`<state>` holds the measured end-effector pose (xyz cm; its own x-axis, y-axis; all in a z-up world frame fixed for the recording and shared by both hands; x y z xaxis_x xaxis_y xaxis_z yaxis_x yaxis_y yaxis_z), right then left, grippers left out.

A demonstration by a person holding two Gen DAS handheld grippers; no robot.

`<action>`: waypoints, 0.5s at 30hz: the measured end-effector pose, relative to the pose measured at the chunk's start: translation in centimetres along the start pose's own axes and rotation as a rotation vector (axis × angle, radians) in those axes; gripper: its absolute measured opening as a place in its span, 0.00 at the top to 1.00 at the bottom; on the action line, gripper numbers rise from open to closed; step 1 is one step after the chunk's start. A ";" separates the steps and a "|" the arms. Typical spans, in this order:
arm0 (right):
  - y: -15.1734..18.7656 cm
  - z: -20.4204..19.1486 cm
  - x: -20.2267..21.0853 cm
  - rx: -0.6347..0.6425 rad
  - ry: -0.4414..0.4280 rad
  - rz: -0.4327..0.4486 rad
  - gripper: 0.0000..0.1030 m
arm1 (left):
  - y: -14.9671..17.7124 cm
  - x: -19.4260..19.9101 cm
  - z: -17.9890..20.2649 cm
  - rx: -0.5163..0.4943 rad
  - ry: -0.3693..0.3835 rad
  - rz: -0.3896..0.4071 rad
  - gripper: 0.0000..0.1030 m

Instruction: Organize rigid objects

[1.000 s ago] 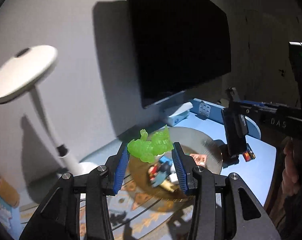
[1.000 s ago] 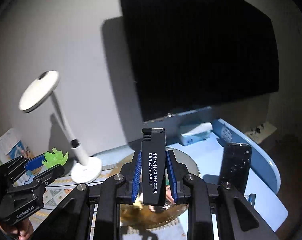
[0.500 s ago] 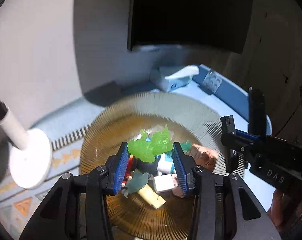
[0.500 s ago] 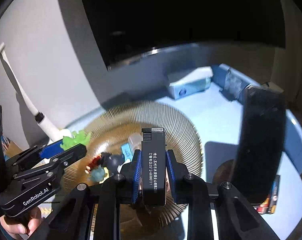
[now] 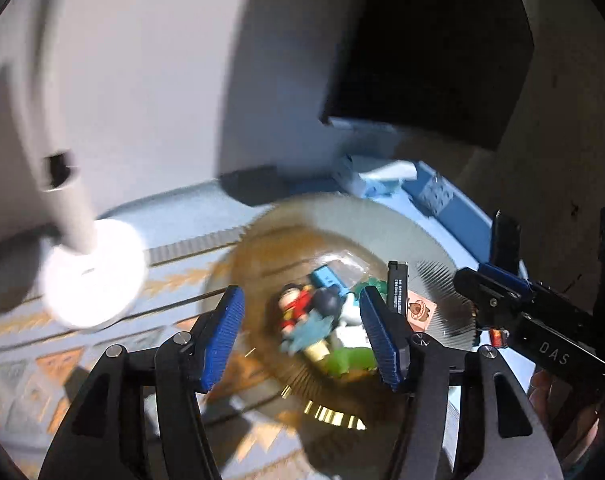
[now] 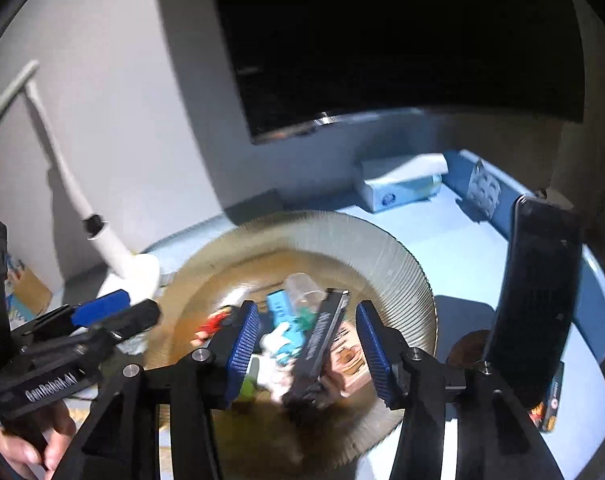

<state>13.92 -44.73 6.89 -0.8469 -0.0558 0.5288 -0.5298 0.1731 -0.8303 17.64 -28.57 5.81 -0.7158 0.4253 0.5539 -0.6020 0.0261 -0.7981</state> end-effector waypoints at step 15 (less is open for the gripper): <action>7.7 -18.6 10.4 0.161 -0.211 0.001 0.38 | 7.6 25.3 -9.5 0.044 -0.455 0.245 0.21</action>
<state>1.88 -25.65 9.25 -0.8293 -0.2621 0.4935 -0.5149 0.0156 -0.8571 -1.71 -8.98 11.46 -0.9132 -0.0226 0.4070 -0.4048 -0.0670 -0.9120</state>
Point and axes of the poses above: each gripper's, at about its wrist camera, not at the fingertips, and x roughly against the way its jaws point, z to its right, y to its underside, the point moved 9 cm from there along -x, roughly the way its jaws point, and after that the axes turned 8 degrees about z, right-handed, at the moved point
